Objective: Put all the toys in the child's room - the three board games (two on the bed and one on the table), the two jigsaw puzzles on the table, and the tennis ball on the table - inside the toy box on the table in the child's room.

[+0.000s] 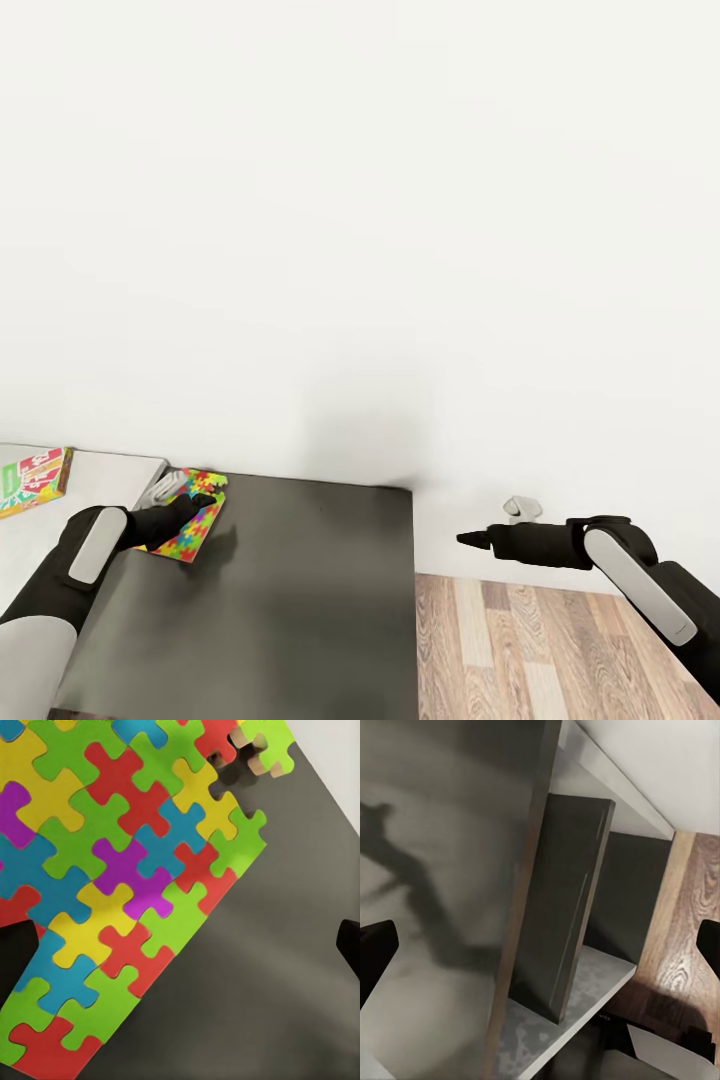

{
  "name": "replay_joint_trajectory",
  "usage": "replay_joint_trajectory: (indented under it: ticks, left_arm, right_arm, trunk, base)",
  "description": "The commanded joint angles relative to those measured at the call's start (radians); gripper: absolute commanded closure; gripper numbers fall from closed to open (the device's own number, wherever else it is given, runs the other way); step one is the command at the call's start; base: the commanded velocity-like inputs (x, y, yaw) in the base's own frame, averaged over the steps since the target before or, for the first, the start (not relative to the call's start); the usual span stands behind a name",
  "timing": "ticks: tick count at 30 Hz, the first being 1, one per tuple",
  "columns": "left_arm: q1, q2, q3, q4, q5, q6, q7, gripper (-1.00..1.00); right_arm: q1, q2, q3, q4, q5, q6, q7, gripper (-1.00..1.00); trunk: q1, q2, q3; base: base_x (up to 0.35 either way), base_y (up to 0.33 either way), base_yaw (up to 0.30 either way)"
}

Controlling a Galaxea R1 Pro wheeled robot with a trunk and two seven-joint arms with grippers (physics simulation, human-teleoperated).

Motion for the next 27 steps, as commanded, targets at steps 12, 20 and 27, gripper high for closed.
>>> replay_joint_trajectory:
  ticks: [12,20,27]
  left_arm:
    - [-0.023,0.003,0.003,0.012,0.007,0.004,0.010,-1.00]
    - [-0.037,0.013,0.003,0.012,0.007,0.004,0.012,-1.00]
    - [-0.041,0.019,0.005,0.012,0.007,0.004,0.033,-1.00]
  right_arm:
    - [-0.001,-0.002,0.001,-0.003,0.008,0.002,0.008,-1.00]
    - [0.000,-0.002,0.001,-0.012,0.008,0.002,0.008,-1.00]
    - [0.001,-0.003,0.001,-0.019,0.008,0.002,0.008,-1.00]
  trunk:
    - [0.004,-0.001,-0.017]
    - [0.004,-0.001,-0.029]
    - [0.004,-0.001,-0.040]
  base:
    - [0.000,0.000,0.000]
    - [0.000,0.000,0.000]
    - [0.000,0.000,0.000]
